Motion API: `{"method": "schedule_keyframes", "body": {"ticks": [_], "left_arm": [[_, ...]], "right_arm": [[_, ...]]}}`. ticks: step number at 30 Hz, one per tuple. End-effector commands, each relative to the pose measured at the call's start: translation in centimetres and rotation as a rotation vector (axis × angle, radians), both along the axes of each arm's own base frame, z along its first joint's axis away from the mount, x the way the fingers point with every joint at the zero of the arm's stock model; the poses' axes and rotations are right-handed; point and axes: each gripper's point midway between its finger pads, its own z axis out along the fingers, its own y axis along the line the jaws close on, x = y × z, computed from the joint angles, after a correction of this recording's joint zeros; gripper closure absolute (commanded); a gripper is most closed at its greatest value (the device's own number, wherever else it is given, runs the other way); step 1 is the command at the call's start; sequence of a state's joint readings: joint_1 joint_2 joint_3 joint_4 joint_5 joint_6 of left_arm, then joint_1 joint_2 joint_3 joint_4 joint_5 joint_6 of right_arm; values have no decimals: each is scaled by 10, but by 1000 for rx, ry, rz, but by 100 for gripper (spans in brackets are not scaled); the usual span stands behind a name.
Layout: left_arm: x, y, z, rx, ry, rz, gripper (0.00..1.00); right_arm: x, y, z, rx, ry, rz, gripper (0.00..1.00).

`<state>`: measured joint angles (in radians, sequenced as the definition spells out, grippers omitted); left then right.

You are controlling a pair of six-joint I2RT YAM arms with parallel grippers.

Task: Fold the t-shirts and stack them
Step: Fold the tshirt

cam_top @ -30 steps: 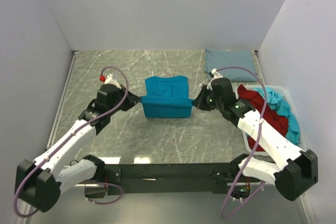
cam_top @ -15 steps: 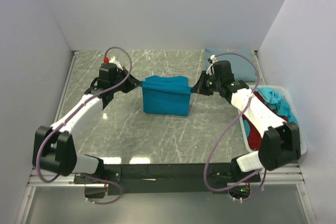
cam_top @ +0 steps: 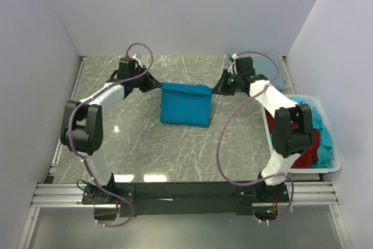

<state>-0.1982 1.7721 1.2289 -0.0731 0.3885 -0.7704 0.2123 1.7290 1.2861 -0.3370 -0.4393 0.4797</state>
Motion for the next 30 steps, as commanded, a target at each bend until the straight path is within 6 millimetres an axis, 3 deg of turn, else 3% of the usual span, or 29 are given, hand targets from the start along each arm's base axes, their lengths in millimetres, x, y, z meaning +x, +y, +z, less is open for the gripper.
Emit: {"method": "schedule_keyframes", "body": {"ticks": [1,6,7,11,12,13,14,15,16,18,21,22,24,25,30], "left_arm": [[34,8,17,-1,-82,8,99],[57,10,8,20,-91,10,87],[60,10,-6,27,-65,5,86],[72,9,-24,22,-46,-15,78],[77,9,-21,18,-55,-19,68],[81,9,-30,22,-37,-16,56],[81,11,-35,32,-11,-7,39],[87,13,-30,42,-21,7,20],[88,13,-29,43,-25,8,9],[90,14,-21,44,-46,16,1],[87,19,-4,63,-79,33,0],[83,19,10,60,-103,31,1],[74,20,12,56,-111,30,0],[68,18,27,40,-145,16,1],[54,9,25,40,-164,-44,1]], "right_arm": [[30,-9,8,-10,-46,-9,100],[60,-10,-15,-36,-6,-35,100],[64,-10,-18,-35,-2,-42,100],[84,-14,-28,-57,11,-80,100],[89,-13,-32,-62,16,-84,95],[93,-15,-33,-71,17,-92,83],[95,-14,-36,-78,20,-84,46],[101,-14,-36,-83,24,-85,30],[104,-16,-36,-94,23,-91,21],[107,-18,-29,-111,10,-91,16],[103,-22,-18,-121,-21,-98,14],[100,-21,-14,-121,-30,-95,14],[91,-23,-8,-118,-48,-95,13],[87,-23,-7,-117,-53,-91,13],[60,-23,-14,-130,-47,-72,13]]}}
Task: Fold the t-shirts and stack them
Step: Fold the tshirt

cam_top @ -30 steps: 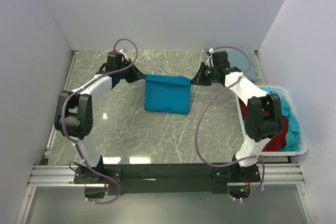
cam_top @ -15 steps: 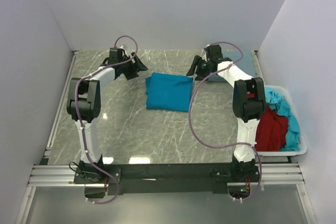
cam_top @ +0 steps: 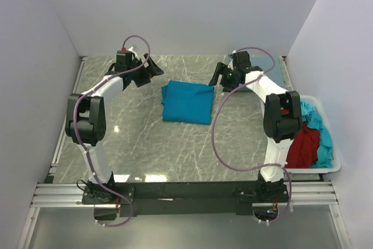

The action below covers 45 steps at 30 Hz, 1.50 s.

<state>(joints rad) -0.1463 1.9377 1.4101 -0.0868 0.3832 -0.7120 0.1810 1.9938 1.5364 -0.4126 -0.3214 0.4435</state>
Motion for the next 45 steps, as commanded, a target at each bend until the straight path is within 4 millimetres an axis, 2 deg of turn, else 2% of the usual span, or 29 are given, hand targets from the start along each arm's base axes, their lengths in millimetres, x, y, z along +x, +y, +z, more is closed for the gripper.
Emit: {"method": "schedule_keyframes", "body": {"ticks": [1,4,5,6,7,8,9,11,12,13,14,15,19,22,28,29,30,31,33,37,39,40,45], "left_arm": [[1,-17,35,9,-139,-107,1],[7,-34,29,13,-146,-198,1],[15,-37,34,18,-159,-198,1],[20,-39,19,36,-132,-198,1],[21,-46,12,56,-124,-220,1],[31,-49,19,70,-143,-214,1],[33,-56,1,87,-109,-222,1],[44,-63,1,100,-119,-230,1],[46,-68,-13,107,-100,-236,1],[54,-70,-8,109,-114,-228,1],[54,-69,-15,121,-85,-220,1],[56,-70,-31,136,-61,-222,1],[62,-73,-46,125,-41,-220,5],[63,-77,-56,111,-29,-231,11],[60,-80,-61,93,-23,-234,33],[60,-80,-60,92,-25,-232,47],[60,-80,-59,90,-30,-234,56],[59,-80,-61,90,-25,-234,62],[58,-80,-61,94,-24,-243,65],[55,-82,-64,88,-6,-254,78],[54,-84,-59,72,-17,-262,89],[54,-84,-57,69,-19,-264,98],[50,-86,-39,52,-47,-276,100]], "right_arm": [[-5,0,26,-16,-96,25,13],[-8,-2,19,-30,-86,28,13],[-7,-3,18,-33,-86,24,13],[-4,-2,15,-35,-84,23,13],[-1,-3,15,-35,-87,13,13],[2,-3,13,-35,-86,7,13],[4,-2,12,-36,-86,6,13],[11,-2,8,-39,-81,-6,13],[13,-2,7,-40,-79,-10,14],[15,-3,5,-42,-72,-16,14],[19,-2,3,-40,-70,-20,14],[21,-2,2,-39,-67,-24,14],[28,3,-6,-18,-61,-30,18],[30,8,-19,3,-33,-23,22],[35,13,-24,31,-36,-15,32],[36,14,-26,35,-31,-14,33],[36,16,-27,42,-27,-9,35],[37,16,-28,44,-25,-7,36],[37,17,-29,49,-23,-9,37],[38,21,-27,67,-27,-5,51],[39,21,-26,73,-30,-5,58],[39,22,-25,75,-32,-2,61],[40,25,-20,98,-36,3,79]]}}
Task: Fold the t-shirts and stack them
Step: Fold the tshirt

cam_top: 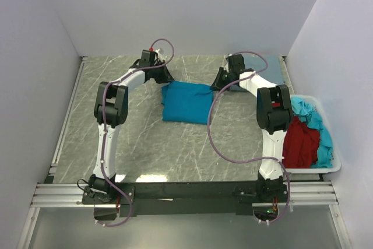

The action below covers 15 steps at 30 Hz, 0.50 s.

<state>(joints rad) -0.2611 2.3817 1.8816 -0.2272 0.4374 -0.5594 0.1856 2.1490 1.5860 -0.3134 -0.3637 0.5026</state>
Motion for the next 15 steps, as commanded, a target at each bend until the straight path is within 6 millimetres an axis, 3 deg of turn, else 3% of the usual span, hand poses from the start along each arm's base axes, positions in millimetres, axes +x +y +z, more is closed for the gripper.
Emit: {"method": "schedule_keyframes", "body": {"ticks": [1,7,9,15], "left_arm": [[-2,-6,38,-42,-71,-32,100],[-14,-8,59,-79,-103,-55,100],[-17,-9,75,-92,-131,-56,100],[-26,-5,98,-102,-174,-48,100]], "right_arm": [[16,10,24,38,-78,15,81],[12,16,39,58,-107,39,96],[11,19,44,63,-113,47,100],[6,26,59,84,-137,66,100]]}}
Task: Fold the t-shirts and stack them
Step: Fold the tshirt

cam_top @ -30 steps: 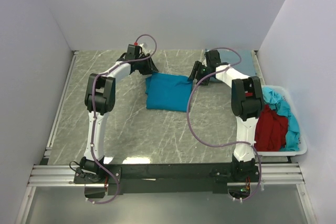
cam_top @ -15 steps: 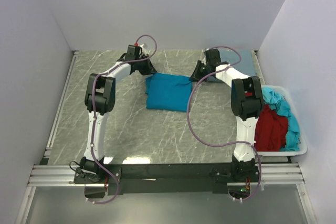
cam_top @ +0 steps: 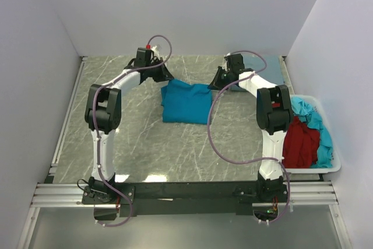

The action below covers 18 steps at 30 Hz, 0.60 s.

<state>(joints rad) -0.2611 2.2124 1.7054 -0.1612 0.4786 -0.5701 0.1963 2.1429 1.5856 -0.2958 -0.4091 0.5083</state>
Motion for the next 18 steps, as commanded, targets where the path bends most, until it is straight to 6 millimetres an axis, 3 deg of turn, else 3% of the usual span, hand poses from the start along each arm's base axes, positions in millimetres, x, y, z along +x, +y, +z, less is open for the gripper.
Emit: {"method": "schedule_keyframes", "body": {"ticks": [1,7,11,18], "left_arm": [[0,-4,57,-52,-127,-17,100],[-13,4,63,-67,-122,3,100],[-16,22,72,-73,-149,71,100],[-2,39,56,-62,-122,125,100]], "right_arm": [[6,15,55,47,-134,35,100],[-1,20,71,55,-155,55,100],[-3,22,75,61,-159,73,100],[12,26,59,62,-137,72,100]]}}
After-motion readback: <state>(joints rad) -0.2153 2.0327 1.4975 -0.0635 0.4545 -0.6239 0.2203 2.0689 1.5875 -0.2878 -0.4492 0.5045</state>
